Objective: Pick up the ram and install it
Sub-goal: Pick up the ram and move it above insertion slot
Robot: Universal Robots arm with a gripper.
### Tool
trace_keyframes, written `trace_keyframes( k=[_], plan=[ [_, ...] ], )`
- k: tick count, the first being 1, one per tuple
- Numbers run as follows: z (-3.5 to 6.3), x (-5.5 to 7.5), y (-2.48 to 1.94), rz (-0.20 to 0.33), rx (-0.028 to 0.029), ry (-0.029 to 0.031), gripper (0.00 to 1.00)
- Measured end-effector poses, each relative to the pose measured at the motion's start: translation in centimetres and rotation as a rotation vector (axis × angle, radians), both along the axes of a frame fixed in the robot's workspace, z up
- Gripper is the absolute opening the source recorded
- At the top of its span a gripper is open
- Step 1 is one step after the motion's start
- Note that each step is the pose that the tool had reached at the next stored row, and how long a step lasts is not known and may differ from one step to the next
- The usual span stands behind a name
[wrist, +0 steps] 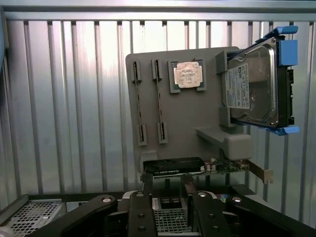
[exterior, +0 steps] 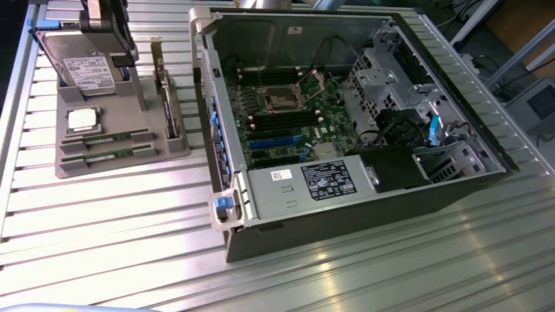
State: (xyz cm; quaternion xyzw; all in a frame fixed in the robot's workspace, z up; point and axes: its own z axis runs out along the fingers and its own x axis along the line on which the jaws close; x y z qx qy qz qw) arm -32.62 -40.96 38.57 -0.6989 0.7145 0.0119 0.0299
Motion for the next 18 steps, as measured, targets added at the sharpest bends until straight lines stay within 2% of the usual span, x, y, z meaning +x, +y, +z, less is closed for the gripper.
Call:
trace_keyframes(
  k=[18],
  plan=[
    [-1.49, -0.3, -0.01, 0.000, -0.0001, 0.0001, 0.36]
  ],
)
